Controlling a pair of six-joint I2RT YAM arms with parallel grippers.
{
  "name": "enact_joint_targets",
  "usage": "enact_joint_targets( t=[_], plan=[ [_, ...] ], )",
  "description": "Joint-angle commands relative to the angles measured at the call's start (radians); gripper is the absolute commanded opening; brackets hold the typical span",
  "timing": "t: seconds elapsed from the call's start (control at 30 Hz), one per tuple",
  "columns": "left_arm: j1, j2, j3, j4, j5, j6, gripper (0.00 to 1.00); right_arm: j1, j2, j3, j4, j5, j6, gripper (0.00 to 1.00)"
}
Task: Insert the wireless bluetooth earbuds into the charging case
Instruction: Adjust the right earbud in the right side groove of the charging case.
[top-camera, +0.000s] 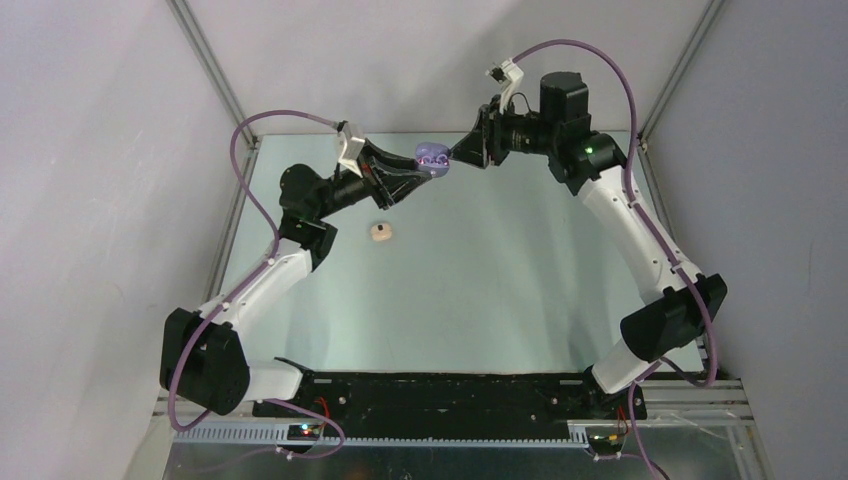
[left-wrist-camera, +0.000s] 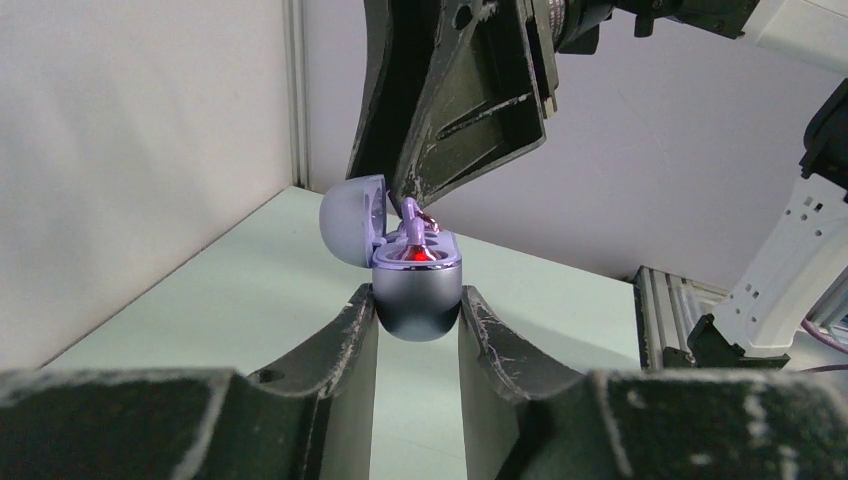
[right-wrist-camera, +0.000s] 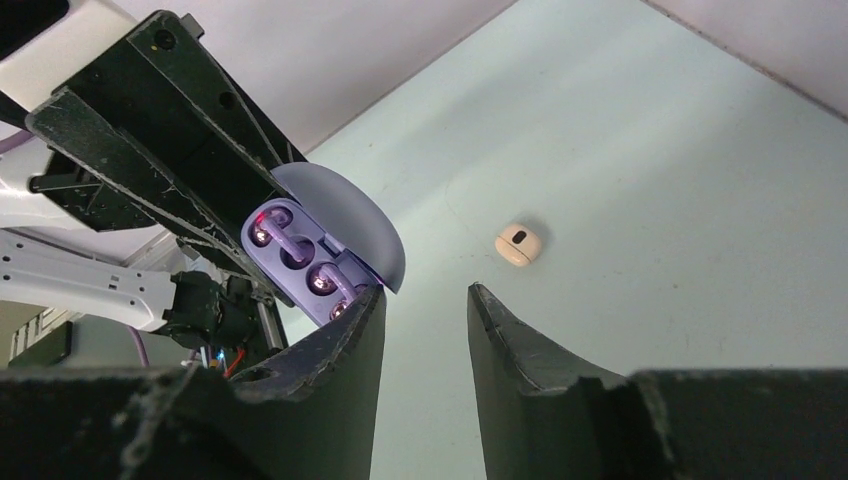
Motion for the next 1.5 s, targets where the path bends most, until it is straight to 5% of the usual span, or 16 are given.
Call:
enact_joint_targets(
  t=[0.0, 0.63, 0.9, 1.47],
  plan=[
    [-0.001, -0.032, 0.029, 0.035, 0.003, 0.001, 0.00, 0.000, -0.005, -0.010, 0.007, -0.003, -0.006, 0.40],
    [0.010, -0.016, 0.022, 0.033, -0.024, -0.011, 0.00, 0.010, -0.087, -0.102, 0.005, 0.009, -0.059, 0.49],
    [0.009, -0.022, 0.012, 0.017, 0.102, 0.075, 0.00, -0.052, -0.066, -0.030, -0.088, -0.337, -0.293, 0.69],
    [0.005, -0.013, 0.053, -0.008, 0.235, 0.161, 0.00, -0.007, 0.022, 0.034, -0.096, -0.253, -0.286, 0.62]
  ],
)
